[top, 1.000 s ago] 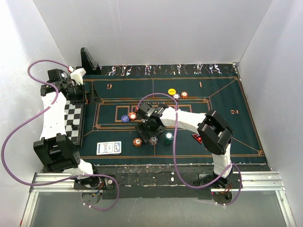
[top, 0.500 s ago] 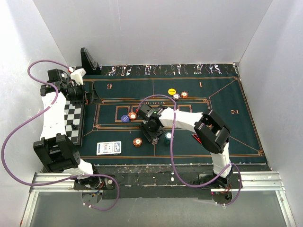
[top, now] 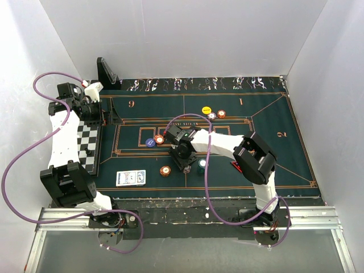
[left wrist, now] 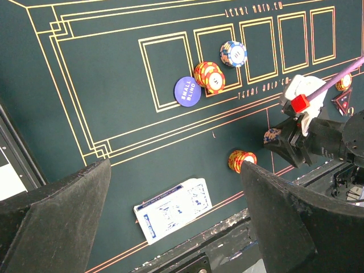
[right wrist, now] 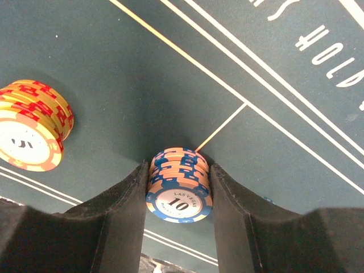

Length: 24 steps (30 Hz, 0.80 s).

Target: Distribute texas hold em gaming equipment

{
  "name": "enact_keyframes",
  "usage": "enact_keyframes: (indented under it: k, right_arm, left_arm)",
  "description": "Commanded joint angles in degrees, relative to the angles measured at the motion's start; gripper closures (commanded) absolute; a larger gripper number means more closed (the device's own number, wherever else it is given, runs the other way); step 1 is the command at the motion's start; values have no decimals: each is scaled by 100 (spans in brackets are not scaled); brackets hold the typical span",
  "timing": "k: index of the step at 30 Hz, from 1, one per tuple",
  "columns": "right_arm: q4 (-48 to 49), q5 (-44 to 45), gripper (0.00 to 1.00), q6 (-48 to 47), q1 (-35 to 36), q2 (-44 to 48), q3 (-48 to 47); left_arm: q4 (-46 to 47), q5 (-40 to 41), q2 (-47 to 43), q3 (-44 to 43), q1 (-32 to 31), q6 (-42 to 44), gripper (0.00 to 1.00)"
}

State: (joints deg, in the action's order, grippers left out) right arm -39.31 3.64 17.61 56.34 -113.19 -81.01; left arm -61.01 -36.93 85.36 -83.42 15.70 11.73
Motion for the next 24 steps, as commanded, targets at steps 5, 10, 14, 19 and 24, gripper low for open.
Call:
enact_keyframes:
  k: [5,10,14,19,24]
  right_arm:
    - [-595,-39,72,-11,44,569,-634]
    - [-823,-30,83,94,-140,728,-986]
    - [-912,66,84,155,-570,921,-1083]
    - [-965,242,88,331,-1404,1386,-847]
    - [-903,313,91,612,-2441,2019,-57]
  left_arm:
    - [90,-122,-239,-131,47,-4,2]
    - [90,-122,-266,-113,47,-4,2]
    - [107,-95,-283,-87,47,-4,2]
    - [46,-60,-275,-140,47,40,2]
    - [-16,-34,-257,-228,38,67,2]
